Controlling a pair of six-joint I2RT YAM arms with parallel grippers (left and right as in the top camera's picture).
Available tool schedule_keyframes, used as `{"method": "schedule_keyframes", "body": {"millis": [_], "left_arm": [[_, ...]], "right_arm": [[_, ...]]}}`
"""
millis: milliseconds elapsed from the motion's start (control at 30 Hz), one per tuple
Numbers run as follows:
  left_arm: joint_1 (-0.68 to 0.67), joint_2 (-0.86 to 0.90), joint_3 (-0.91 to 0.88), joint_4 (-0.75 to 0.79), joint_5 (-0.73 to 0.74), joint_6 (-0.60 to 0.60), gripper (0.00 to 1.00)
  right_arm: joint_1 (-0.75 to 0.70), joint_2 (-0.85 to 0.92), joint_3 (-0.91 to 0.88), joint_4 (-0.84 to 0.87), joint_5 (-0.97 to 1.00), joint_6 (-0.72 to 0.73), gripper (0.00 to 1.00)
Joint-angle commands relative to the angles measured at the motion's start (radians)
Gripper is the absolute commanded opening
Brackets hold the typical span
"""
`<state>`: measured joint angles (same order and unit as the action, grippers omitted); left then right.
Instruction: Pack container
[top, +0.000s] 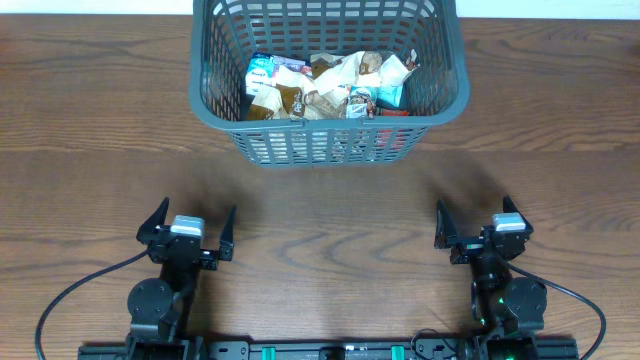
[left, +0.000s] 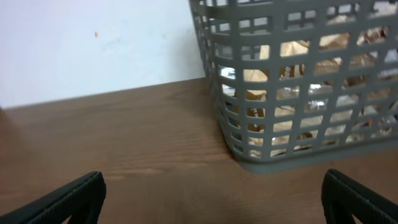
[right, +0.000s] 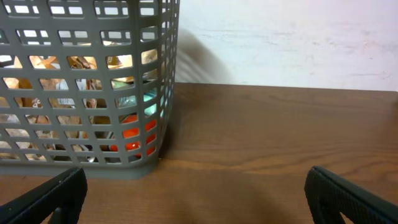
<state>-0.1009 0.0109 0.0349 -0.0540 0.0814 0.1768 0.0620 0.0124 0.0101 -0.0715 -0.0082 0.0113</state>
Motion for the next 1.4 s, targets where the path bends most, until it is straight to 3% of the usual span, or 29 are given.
{"method": "schedule_keyframes", "body": {"millis": [0, 167, 1367], "left_arm": [[0.000, -0.008, -0.030, -0.016, -0.058, -0.183, 0.98], [-0.001, -0.008, -0.030, -0.016, -0.059, -0.262, 0.99], [-0.033, -0.008, -0.030, -0.014, -0.037, -0.268, 0.99]], "right_arm": [[-0.003, -0.007, -0.005, -0.003, -0.007, -0.005, 0.99], [-0.003, -0.007, -0.005, -0.003, -0.007, -0.005, 0.99], [-0.003, -0.007, -0.005, -0.003, -0.007, -0.005, 0.99]]}}
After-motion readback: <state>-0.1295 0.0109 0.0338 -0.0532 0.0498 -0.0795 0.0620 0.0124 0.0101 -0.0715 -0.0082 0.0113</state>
